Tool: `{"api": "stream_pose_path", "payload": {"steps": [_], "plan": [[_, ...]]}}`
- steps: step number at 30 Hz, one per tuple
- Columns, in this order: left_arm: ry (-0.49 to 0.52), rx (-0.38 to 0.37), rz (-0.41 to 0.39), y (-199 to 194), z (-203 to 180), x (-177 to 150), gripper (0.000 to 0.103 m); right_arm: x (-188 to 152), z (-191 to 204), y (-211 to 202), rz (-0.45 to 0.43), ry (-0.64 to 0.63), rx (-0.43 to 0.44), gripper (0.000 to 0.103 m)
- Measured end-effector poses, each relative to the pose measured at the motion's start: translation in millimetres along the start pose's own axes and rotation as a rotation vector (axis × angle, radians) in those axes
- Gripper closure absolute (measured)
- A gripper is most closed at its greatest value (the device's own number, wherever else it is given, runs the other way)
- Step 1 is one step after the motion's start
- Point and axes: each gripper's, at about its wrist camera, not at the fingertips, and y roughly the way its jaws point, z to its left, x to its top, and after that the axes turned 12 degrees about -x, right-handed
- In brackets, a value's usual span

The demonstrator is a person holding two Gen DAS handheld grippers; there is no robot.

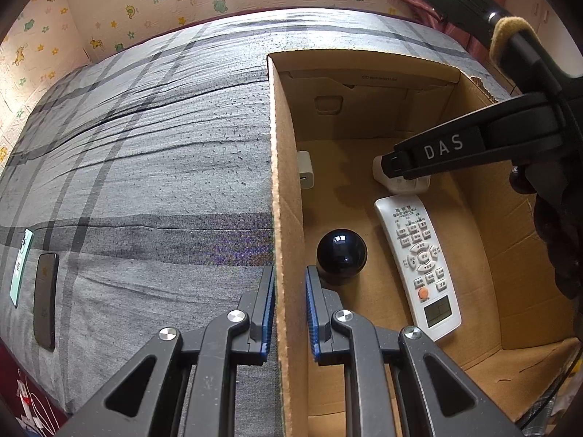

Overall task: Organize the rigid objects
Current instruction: 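Open the right gripper to release the charger beside the remote, then move the right tool back toward the keys and blue tag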

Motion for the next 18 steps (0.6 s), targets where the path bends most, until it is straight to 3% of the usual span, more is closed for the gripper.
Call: {"api": "stream_pose_path", "payload": {"steps": [8, 18], "plan": [[-0.004, -0.003, 0.001, 0.6, 2.9, -0.1, 0.086, -6.2, -2.7, -14.7, -0.025, 0.012, 0.007, 0.046], [0.004, 0.009, 0.003, -0.2, -1.6, -0.3, 0.086, -15.0, -12.5, -45.0, -0.079, 0.015, -0.005, 0.027]]}}
